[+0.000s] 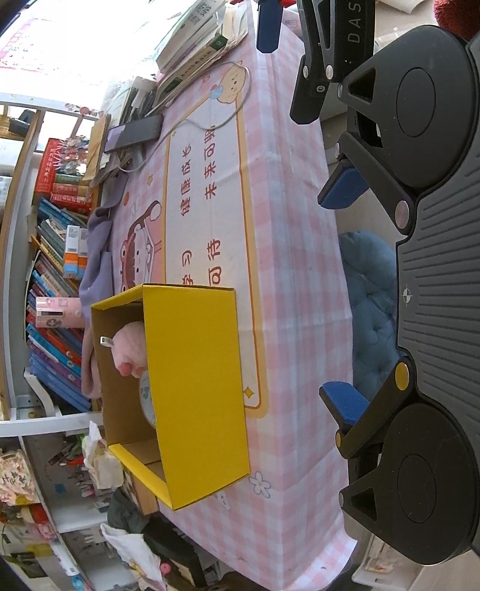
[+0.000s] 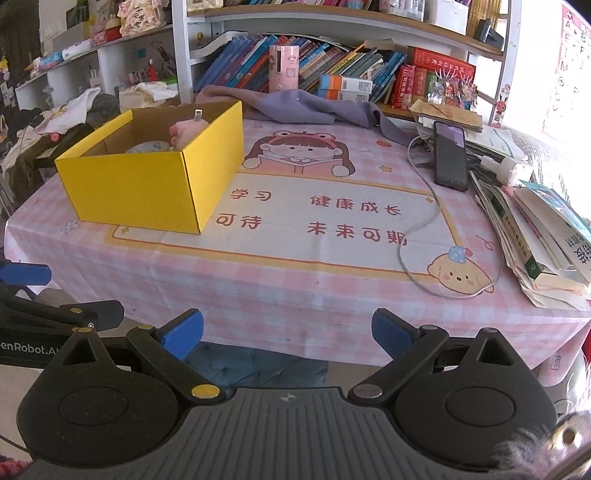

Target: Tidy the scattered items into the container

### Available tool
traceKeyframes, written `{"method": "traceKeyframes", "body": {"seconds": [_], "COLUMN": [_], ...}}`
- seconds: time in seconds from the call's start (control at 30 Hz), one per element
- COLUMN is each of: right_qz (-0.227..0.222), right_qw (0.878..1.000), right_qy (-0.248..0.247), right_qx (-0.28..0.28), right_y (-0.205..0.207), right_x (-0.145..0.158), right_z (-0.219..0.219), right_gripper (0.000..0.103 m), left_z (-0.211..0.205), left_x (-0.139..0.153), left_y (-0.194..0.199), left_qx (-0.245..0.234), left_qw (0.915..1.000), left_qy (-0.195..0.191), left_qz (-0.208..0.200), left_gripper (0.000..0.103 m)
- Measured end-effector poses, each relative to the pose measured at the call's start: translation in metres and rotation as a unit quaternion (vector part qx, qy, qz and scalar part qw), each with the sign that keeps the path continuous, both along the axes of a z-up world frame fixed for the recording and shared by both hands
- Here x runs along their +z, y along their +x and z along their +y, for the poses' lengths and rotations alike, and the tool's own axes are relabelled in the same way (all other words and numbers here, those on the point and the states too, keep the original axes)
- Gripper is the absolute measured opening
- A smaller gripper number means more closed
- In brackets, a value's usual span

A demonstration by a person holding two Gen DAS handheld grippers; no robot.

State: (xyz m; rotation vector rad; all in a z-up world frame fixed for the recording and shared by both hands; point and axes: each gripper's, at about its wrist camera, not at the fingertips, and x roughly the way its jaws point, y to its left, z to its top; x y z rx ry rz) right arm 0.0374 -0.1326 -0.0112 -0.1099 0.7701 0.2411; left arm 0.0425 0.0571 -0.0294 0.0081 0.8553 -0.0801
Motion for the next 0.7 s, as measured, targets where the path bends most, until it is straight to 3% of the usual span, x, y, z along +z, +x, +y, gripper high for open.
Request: {"method": "traceKeyframes", "body": {"seconds": [0.7], "right_qz": [0.012], "right_qw": [1.000], "right_qy": [-0.006], "right_qx": [0.009], "right_y": [0.0061], "right_x": [-0.0011], "right_z": [0.0046], "right_gripper": [0.099], "left_z": [0.0095], "left_x": [-0.0087], "left_y": [0.0077], "left_qx": [0.013], "left_qw": [0.9991], "left_qy": [-0.036], "left_qz": [0.017], "left_gripper": [0.101]}}
